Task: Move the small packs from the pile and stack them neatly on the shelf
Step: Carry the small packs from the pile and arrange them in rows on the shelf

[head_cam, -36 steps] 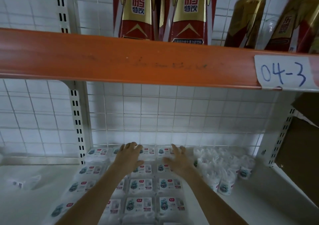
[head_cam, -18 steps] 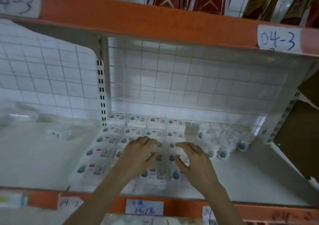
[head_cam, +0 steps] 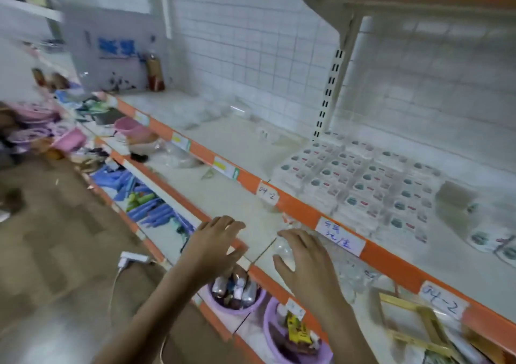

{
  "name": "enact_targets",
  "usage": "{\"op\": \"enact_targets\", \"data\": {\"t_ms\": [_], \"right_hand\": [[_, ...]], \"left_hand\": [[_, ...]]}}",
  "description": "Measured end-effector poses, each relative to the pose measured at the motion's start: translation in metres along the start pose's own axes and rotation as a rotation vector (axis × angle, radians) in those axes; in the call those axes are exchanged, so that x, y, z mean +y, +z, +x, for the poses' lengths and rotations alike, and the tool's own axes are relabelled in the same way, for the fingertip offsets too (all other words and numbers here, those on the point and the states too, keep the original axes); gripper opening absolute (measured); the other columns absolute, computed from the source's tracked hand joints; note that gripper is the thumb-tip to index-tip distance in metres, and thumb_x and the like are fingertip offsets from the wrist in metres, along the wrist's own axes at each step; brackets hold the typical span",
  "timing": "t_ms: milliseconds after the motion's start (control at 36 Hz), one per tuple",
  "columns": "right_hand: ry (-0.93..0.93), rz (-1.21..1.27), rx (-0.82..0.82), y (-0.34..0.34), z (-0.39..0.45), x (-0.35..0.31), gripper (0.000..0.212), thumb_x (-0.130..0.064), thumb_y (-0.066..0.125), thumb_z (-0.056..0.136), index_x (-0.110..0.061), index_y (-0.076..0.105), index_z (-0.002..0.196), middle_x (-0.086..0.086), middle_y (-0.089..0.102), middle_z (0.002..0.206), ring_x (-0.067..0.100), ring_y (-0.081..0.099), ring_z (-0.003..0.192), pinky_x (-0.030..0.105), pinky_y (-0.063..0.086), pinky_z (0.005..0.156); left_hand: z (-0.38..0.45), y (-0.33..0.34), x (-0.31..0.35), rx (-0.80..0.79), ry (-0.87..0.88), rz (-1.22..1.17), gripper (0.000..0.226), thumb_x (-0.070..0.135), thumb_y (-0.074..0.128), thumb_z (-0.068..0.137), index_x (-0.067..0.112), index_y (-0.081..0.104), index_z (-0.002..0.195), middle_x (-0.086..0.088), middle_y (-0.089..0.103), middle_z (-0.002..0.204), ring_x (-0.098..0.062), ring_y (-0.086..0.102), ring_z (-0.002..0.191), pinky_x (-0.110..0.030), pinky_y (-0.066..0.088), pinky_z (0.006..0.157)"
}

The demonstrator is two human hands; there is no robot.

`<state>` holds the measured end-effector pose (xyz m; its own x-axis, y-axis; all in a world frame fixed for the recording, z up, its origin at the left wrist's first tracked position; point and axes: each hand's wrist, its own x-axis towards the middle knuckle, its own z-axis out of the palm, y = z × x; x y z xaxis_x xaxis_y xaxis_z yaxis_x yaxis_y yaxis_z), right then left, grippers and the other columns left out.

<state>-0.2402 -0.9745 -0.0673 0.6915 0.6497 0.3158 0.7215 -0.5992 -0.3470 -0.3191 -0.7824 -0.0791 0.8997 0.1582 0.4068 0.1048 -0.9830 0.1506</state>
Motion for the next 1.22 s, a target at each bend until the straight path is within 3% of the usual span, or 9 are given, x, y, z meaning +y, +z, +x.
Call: {"op": "enact_targets", "data": {"t_ms": [194, 278, 361, 444, 639, 944, 1000, 1111, 1222], "right_hand": [[-0.168, 0.145, -0.161, 0.043, 0.012, -0.088, 0.061, -0.053, 0.029, 0.081, -0.020, 0.051, 0.128, -0.005, 0.051, 0.132, 0.017, 0.046, 0.121, 0.026, 0.037, 0.097], [-0.242, 0.189, -0.256, 0.062, 0.024, -0.119, 0.046, -0.043, 0.045, 0.091, -0.024, 0.043, 0.133, -0.010, 0.043, 0.136, 0.009, 0.037, 0.124, 0.015, 0.029, 0.097], [-0.270, 0.229, -0.287, 0.085, 0.039, -0.147, 0.047, -0.043, 0.049, 0.088, -0.025, 0.044, 0.132, -0.008, 0.045, 0.136, 0.010, 0.039, 0.124, 0.020, 0.033, 0.100], [-0.294, 0.233, -0.316, 0.108, 0.058, -0.175, 0.050, -0.047, 0.048, 0.089, -0.027, 0.042, 0.134, -0.009, 0.043, 0.138, 0.008, 0.037, 0.126, 0.020, 0.034, 0.102], [-0.264, 0.193, -0.355, 0.159, 0.125, -0.235, 0.048, -0.043, 0.050, 0.091, -0.030, 0.038, 0.135, -0.013, 0.037, 0.141, 0.005, 0.035, 0.127, 0.016, 0.031, 0.102], [-0.119, 0.225, -0.401, 0.214, 0.218, -0.290, 0.043, -0.040, 0.055, 0.088, -0.034, 0.044, 0.129, -0.020, 0.041, 0.130, 0.001, 0.041, 0.120, 0.011, 0.032, 0.092], [-0.088, 0.248, -0.411, 0.222, 0.232, -0.288, 0.041, -0.047, 0.054, 0.083, -0.041, 0.045, 0.122, -0.027, 0.038, 0.120, 0.001, 0.041, 0.121, 0.013, 0.033, 0.093], [-0.053, 0.285, -0.375, 0.232, 0.265, -0.280, 0.037, -0.067, 0.029, 0.058, -0.057, 0.032, 0.094, -0.041, 0.028, 0.107, -0.004, 0.039, 0.117, 0.003, 0.025, 0.088], [-0.060, 0.264, -0.292, 0.230, 0.309, -0.269, 0.030, -0.050, 0.050, 0.082, -0.048, 0.041, 0.111, -0.027, 0.040, 0.119, -0.002, 0.038, 0.119, 0.007, 0.028, 0.093]], "left_hand": [[-0.094, -0.052, -0.077, -0.046, -0.316, 0.129, 0.046, 0.047, 0.043, 0.072, 0.020, 0.067, 0.100, 0.000, 0.067, 0.088, -0.018, 0.067, 0.073, -0.027, 0.053, 0.059], [-0.116, -0.070, -0.103, -0.035, -0.438, 0.149, 0.038, 0.043, 0.056, 0.073, 0.021, 0.066, 0.102, 0.000, 0.067, 0.094, -0.020, 0.067, 0.079, -0.031, 0.053, 0.059], [-0.131, -0.081, -0.135, 0.015, -0.500, 0.185, 0.038, 0.046, 0.057, 0.071, 0.022, 0.065, 0.100, 0.002, 0.067, 0.093, -0.020, 0.067, 0.078, -0.031, 0.054, 0.059], [-0.138, -0.085, -0.172, 0.037, -0.509, 0.189, 0.040, 0.048, 0.044, 0.071, 0.024, 0.063, 0.096, 0.004, 0.066, 0.089, -0.018, 0.066, 0.078, -0.030, 0.054, 0.058], [-0.124, -0.088, -0.273, 0.024, -0.522, 0.163, 0.038, 0.044, 0.055, 0.069, 0.025, 0.063, 0.101, 0.004, 0.065, 0.089, -0.017, 0.066, 0.078, -0.030, 0.054, 0.061], [-0.079, -0.074, -0.405, -0.048, -0.406, 0.031, 0.039, 0.052, 0.043, 0.067, 0.033, 0.058, 0.097, 0.011, 0.063, 0.088, -0.010, 0.065, 0.075, -0.023, 0.053, 0.056], [-0.067, -0.068, -0.420, -0.099, -0.392, -0.001, 0.038, 0.053, 0.044, 0.067, 0.033, 0.060, 0.095, 0.014, 0.062, 0.086, -0.006, 0.064, 0.074, -0.021, 0.052, 0.055], [-0.036, -0.052, -0.449, -0.191, -0.332, 0.017, 0.036, 0.057, 0.042, 0.066, 0.038, 0.058, 0.092, 0.017, 0.061, 0.084, -0.001, 0.064, 0.073, -0.017, 0.050, 0.052], [0.008, -0.039, -0.474, -0.194, -0.301, -0.055, 0.038, 0.052, 0.055, 0.072, 0.036, 0.059, 0.105, 0.012, 0.062, 0.099, -0.008, 0.064, 0.090, -0.022, 0.052, 0.070]]}}
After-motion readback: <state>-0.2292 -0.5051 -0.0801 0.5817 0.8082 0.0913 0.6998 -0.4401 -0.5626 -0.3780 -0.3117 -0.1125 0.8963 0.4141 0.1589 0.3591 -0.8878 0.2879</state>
